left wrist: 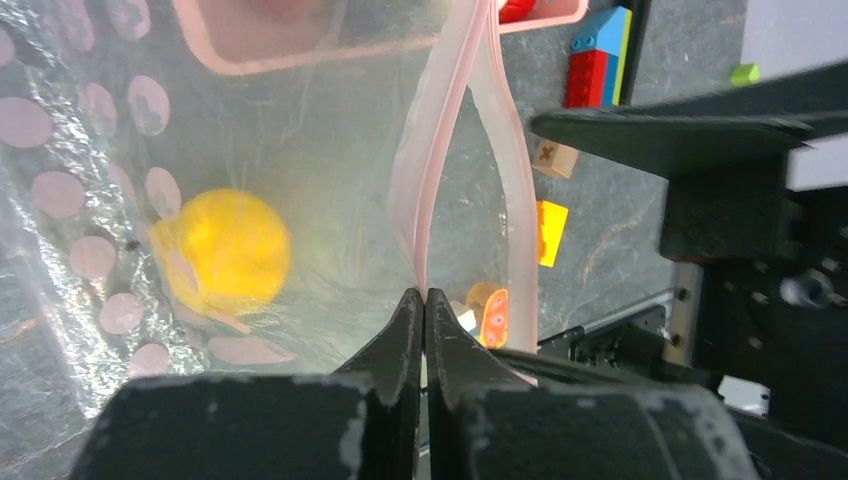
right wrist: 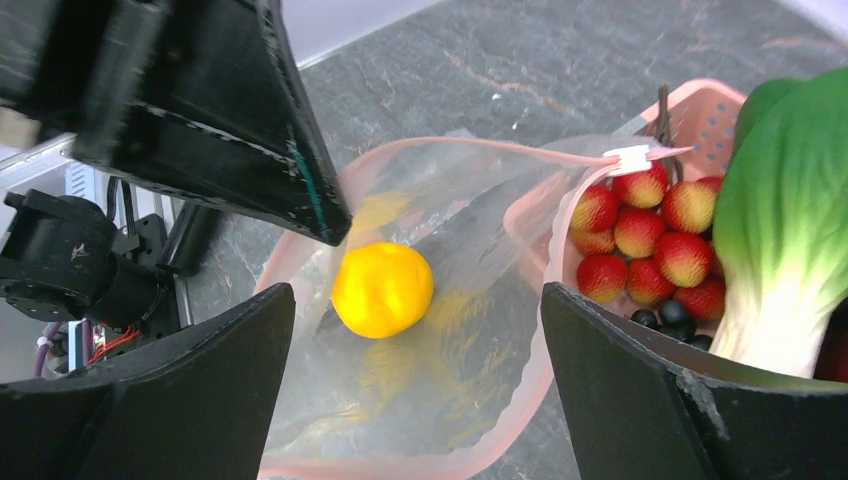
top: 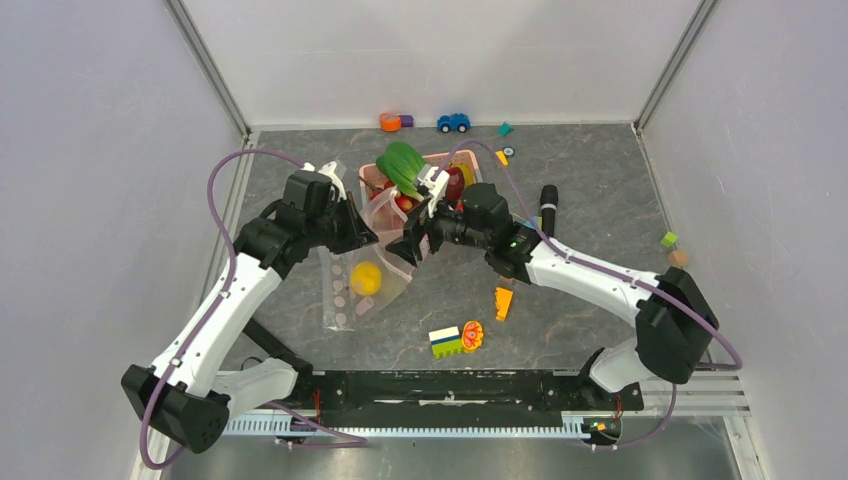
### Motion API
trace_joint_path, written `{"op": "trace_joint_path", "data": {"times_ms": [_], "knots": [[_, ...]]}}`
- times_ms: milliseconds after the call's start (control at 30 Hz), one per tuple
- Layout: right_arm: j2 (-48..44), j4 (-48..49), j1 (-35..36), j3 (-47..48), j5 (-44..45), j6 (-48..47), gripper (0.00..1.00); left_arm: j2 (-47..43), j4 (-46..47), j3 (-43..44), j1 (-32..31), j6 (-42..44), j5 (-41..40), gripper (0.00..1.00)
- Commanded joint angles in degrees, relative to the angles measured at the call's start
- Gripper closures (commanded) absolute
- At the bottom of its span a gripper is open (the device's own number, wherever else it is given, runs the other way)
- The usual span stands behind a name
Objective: Place the food in the zip-top bag and seal the zipper
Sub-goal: Place the fake fruit in the zipper food storage bag, then pick up the fake vegetable from the bin.
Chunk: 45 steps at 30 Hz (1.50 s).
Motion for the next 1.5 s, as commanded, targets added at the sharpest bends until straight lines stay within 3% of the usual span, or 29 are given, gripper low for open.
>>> {"op": "trace_joint_path", "data": {"times_ms": [0,300,500,700,900,1033,1267,1467], "knots": [[-5.08,1.53,-0.34,0.87,-0.38,-2.05,0.02,-1.4,-0.37,1.05,0.93,1.85,-3.33,0.98],[-9.28,0.08,-8.88,-1.0,7.35,3.23,0.02,-2.7,-1.22,1.31,2.58,1.61,-5.14,0.98],[-1.89,-8.01,-12.65,4.76,14.38,-3.22,0.02,-3.38,-1.59,1.33,3.48,1.37,-7.16,0.98],[6.69,-10.73,-14.57,8.55,9.74,-8.08,0.02,-3.92,-1.77,1.33,4.38,1.17,-8.97,0.98],[17.87,-11.1,-14.53,22.1,6.53,-16.81,0.02,-3.79,-1.86,1.41,5.55,1.35,-8.66,0.98],[25.94,-13.61,-14.16,32.71,7.12,-17.65,0.02,-4.1,-2.23,1.54,6.39,1.32,-9.65,0.98],[36.51,-17.03,-10.4,45.14,18.17,-17.16,0.03,-4.98,-2.42,1.59,7.31,1.61,-11.7,0.98],[42.18,-16.09,-9.43,50.25,22.84,-15.34,0.14,-4.21,-2.38,1.59,7.76,1.86,-10.42,0.98]]}}
